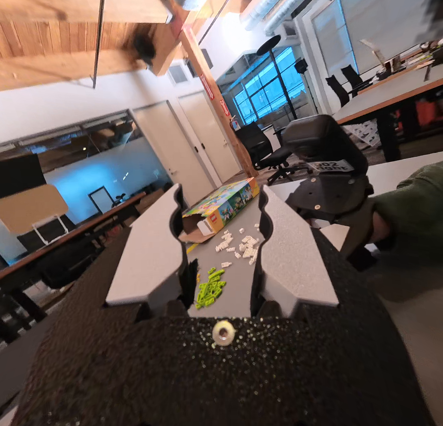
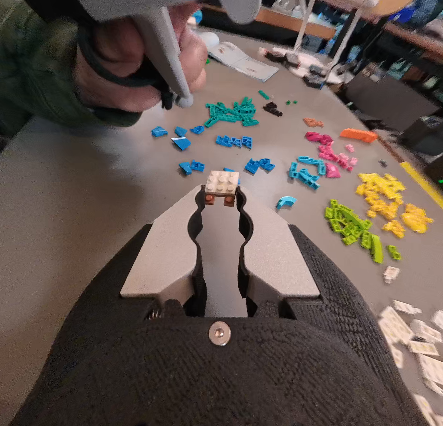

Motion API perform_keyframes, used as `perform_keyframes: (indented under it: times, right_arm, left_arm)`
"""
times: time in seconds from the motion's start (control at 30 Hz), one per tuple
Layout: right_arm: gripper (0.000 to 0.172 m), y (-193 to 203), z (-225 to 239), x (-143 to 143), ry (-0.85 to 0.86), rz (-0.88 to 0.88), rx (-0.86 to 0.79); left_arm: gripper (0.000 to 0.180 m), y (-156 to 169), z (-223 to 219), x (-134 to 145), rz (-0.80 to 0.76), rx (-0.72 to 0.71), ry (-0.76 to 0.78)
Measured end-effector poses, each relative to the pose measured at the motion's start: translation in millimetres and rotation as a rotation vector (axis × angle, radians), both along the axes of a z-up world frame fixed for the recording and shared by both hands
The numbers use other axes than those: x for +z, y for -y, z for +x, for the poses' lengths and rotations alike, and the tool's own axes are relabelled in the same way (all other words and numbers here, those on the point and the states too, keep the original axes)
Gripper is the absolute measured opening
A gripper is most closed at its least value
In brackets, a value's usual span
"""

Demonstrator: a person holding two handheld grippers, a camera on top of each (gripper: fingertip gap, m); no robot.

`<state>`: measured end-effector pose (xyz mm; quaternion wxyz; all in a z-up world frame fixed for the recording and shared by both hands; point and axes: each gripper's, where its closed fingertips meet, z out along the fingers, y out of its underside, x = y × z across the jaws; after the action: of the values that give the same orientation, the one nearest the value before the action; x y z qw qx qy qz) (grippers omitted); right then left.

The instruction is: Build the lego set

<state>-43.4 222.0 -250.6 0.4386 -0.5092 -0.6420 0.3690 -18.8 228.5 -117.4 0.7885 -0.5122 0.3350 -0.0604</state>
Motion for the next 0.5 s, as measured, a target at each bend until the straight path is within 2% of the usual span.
perform_keyframes:
  times: [0.03, 0.2, 0.33, 0.5]
  right_arm:
    - [0.026, -1, 2, 3, -0.023, 0.035, -0.014]
    - [0.025, -1, 15, 12, -0.106, 0.179, -0.085]
    - [0.025, -20, 25, 27, -0.209, 0.307, -0.238]
    - [0.025, -32, 34, 33, -0.221, 0.403, -0.354]
  left_arm:
    - [0.063, 1, 1, -1, 0.021, -0.007, 0.001]
    - [0.062, 11, -4, -14, 0.037, -0.060, 0.040]
    - [0.063, 20, -2, -8, 0.038, -0.109, 0.095]
    - [0.061, 26, 3, -8, 0.080, -0.129, 0.066]
